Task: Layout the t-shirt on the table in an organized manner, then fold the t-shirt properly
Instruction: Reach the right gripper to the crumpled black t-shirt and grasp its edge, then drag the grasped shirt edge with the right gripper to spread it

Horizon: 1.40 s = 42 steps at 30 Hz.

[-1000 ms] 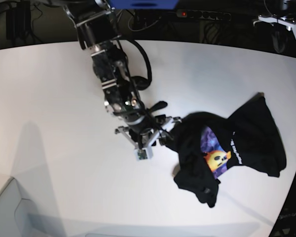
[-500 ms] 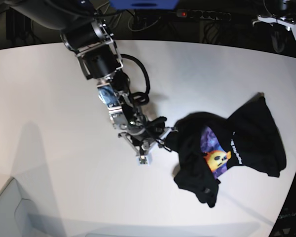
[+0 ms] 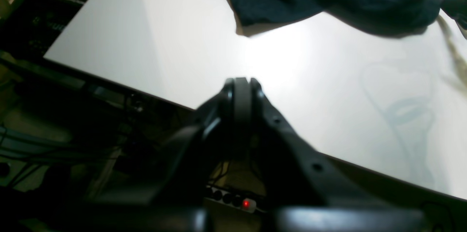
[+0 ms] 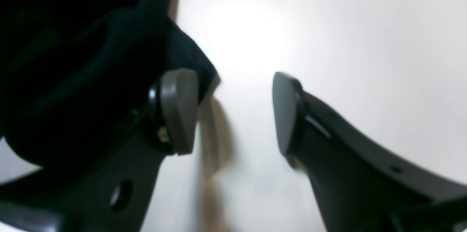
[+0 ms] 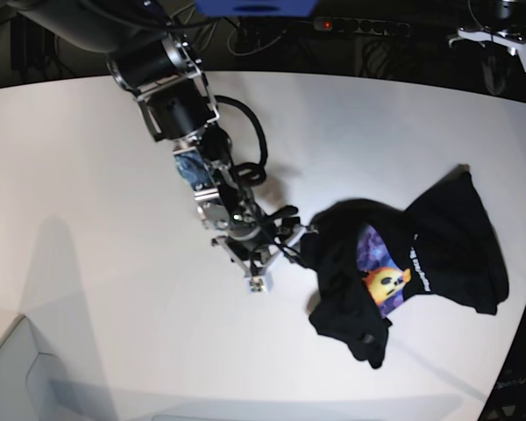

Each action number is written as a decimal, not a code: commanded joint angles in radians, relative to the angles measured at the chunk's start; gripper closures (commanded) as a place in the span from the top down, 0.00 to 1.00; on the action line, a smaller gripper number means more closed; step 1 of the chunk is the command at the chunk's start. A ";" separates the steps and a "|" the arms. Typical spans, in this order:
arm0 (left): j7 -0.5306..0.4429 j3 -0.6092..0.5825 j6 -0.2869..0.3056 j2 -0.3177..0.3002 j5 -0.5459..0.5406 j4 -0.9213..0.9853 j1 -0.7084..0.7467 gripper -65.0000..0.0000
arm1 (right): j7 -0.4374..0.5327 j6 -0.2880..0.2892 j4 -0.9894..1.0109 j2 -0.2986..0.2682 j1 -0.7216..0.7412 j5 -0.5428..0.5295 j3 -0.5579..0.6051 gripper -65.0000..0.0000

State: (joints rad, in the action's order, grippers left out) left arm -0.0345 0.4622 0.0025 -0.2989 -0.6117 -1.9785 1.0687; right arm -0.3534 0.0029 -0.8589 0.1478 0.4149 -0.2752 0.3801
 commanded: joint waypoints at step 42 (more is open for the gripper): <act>0.224 0.040 0.000 0.007 -0.007 -0.020 -0.166 0.00 | 0.032 0.113 -0.426 -0.119 -0.182 -0.008 -0.398 0.00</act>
State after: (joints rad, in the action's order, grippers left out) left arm 0.2276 0.4938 0.0032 -0.2768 -0.6140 -1.9797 0.9028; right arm -0.3210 0.1123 -1.2797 0.0227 0.2314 -0.2775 -0.0250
